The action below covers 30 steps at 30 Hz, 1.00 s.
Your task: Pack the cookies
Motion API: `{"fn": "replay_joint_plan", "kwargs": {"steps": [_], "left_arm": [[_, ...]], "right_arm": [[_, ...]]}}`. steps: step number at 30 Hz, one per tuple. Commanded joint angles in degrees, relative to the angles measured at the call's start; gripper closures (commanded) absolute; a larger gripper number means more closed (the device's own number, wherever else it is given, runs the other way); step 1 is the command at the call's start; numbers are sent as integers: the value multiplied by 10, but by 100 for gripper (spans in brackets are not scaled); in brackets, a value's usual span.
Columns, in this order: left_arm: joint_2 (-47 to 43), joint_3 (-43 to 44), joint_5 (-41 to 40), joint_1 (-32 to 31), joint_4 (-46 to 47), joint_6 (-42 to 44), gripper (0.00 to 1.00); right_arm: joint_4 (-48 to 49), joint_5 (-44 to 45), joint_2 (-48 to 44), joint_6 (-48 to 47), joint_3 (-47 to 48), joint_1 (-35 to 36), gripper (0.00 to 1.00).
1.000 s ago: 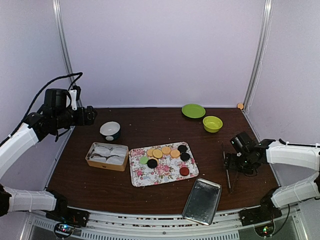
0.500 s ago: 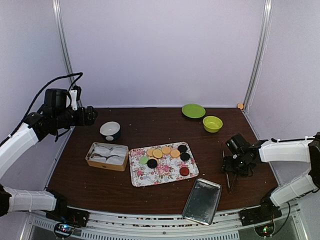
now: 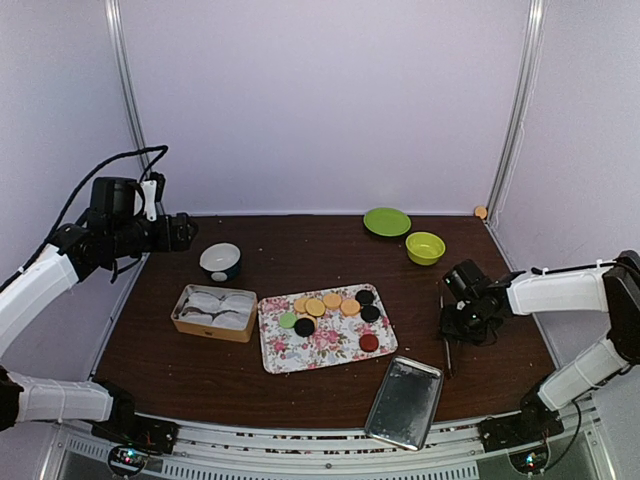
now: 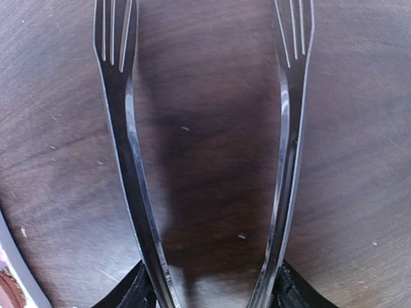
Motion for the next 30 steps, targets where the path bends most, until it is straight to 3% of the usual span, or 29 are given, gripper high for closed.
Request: {"fn": "replay_joint_plan", "kwargs": {"steps": [1, 5, 13, 23, 30], "left_arm": [[6, 18, 12, 2, 14, -5, 3], [6, 18, 12, 2, 14, -6, 3], [9, 21, 19, 2, 9, -6, 3], [12, 24, 32, 2, 8, -7, 3], [13, 25, 32, 2, 5, -8, 3]], "right_arm": [[-8, -1, 31, -2, 43, 4, 42], [-28, 4, 69, -20, 79, 4, 41], [-84, 2, 93, -62, 112, 4, 26], [-121, -12, 100, -95, 111, 8, 20], [-127, -37, 129, -104, 126, 10, 21]]}}
